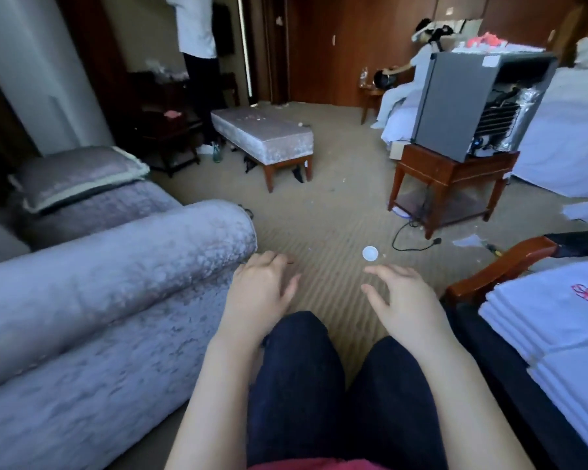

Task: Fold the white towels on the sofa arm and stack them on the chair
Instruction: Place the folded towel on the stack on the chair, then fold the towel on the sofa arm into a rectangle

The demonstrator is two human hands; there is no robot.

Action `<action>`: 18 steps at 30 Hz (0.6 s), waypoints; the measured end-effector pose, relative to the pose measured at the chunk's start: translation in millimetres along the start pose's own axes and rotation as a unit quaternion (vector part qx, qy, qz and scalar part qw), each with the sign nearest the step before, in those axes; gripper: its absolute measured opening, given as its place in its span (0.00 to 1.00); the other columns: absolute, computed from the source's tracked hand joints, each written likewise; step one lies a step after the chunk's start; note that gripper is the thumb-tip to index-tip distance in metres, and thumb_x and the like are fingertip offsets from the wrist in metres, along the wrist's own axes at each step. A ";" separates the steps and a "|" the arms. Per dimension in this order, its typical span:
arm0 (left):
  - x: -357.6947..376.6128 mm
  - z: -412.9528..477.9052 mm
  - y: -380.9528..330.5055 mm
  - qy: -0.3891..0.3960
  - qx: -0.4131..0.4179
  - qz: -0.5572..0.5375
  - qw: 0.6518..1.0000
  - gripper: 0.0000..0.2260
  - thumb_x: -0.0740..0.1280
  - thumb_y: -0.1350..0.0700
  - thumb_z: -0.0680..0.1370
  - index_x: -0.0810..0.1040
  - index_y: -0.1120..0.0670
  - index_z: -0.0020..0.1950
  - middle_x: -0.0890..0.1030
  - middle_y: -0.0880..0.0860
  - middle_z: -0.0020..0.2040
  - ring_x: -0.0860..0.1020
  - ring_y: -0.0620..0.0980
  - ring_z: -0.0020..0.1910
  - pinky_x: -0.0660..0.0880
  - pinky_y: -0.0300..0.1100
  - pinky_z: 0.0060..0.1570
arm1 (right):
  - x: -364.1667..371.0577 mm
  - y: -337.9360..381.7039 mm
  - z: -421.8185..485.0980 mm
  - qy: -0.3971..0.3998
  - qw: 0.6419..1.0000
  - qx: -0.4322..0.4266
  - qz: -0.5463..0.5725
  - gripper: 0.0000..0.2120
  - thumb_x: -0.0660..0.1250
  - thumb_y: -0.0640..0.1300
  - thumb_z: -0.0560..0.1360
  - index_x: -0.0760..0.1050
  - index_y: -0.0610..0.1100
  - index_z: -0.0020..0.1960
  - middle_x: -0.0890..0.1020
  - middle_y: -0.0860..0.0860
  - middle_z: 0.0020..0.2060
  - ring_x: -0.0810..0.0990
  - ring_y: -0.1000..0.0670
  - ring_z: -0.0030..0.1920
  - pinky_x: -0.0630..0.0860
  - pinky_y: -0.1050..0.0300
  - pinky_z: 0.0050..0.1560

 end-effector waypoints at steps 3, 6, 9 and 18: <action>-19.7 -13.5 28.3 -0.007 -0.058 0.035 0.998 0.20 0.59 0.44 0.78 0.79 0.56 0.58 0.81 0.54 0.53 0.77 0.56 0.54 0.75 0.52 0.52 | 19.2 31.9 16.8 0.033 0.998 -0.052 0.031 0.15 0.62 0.49 0.80 0.74 0.50 0.65 0.77 0.53 0.61 0.71 0.50 0.64 0.68 0.58 0.56; -43.2 -33.5 51.3 -0.047 -0.103 0.050 0.992 0.13 0.66 0.50 0.78 0.79 0.55 0.59 0.81 0.53 0.54 0.77 0.56 0.55 0.74 0.51 0.52 | 36.1 64.7 25.6 0.050 0.992 -0.105 0.058 0.14 0.64 0.48 0.79 0.76 0.49 0.63 0.78 0.53 0.60 0.72 0.49 0.62 0.70 0.54 0.60; -67.7 -57.1 69.0 -0.071 -0.145 0.072 0.984 0.13 0.67 0.51 0.78 0.79 0.54 0.61 0.81 0.52 0.56 0.77 0.55 0.57 0.74 0.52 0.54 | 51.0 97.0 29.9 0.064 0.982 -0.162 0.070 0.13 0.65 0.47 0.79 0.77 0.48 0.62 0.79 0.52 0.59 0.73 0.48 0.62 0.70 0.54 0.59; -116.5 -100.4 83.8 -0.134 -0.223 0.142 0.955 0.13 0.66 0.53 0.78 0.78 0.55 0.61 0.80 0.52 0.57 0.77 0.54 0.56 0.74 0.51 0.53 | 65.9 165.9 25.7 0.112 0.939 -0.300 0.126 0.14 0.64 0.48 0.79 0.77 0.48 0.63 0.79 0.53 0.59 0.73 0.50 0.62 0.70 0.54 0.61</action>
Point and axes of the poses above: each hand's wrist, its own z-axis towards the middle knuckle, its own x-axis out of the palm, y = z × x, the point moved 5 cm from there along z, towards the middle knuckle
